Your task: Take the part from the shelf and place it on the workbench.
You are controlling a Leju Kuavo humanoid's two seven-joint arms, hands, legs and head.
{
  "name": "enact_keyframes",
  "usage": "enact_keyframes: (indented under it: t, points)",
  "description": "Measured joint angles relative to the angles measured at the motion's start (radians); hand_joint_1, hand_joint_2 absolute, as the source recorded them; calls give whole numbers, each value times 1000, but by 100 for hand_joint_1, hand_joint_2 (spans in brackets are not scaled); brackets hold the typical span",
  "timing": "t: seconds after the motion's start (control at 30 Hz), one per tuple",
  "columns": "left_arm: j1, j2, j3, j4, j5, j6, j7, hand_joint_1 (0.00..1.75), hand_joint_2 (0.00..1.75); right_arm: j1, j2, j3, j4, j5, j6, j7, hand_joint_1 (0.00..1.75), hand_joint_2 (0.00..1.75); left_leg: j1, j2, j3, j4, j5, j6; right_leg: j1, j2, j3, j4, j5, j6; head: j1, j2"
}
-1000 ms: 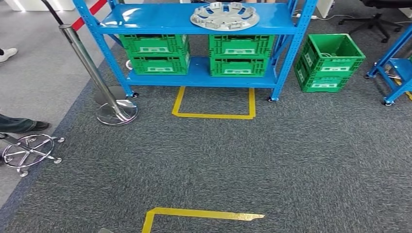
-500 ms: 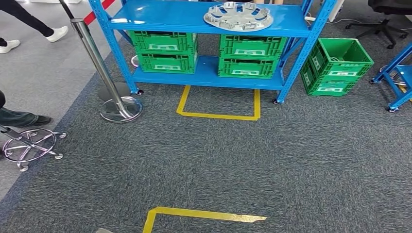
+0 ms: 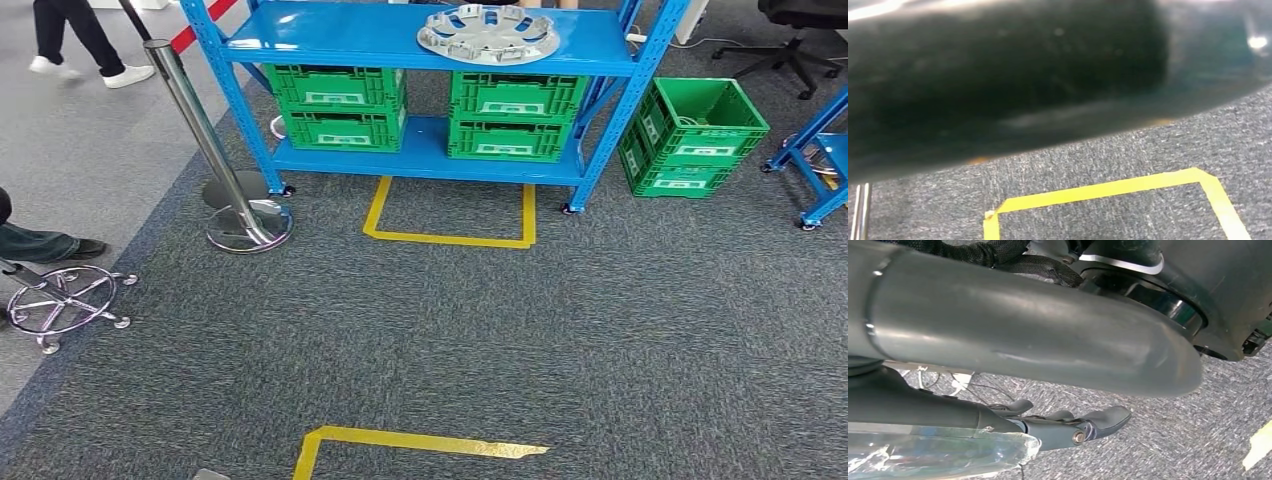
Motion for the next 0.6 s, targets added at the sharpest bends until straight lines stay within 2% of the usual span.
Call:
enact_keyframes:
  t: [0.6]
  points:
    - [9, -9, 37, 0, -7, 5, 6, 0, 0, 1, 0, 0, 0, -5, -5, 10, 0, 0, 0, 0, 0, 0, 0, 0, 0, 0, 0, 0, -1, 0, 0, 0]
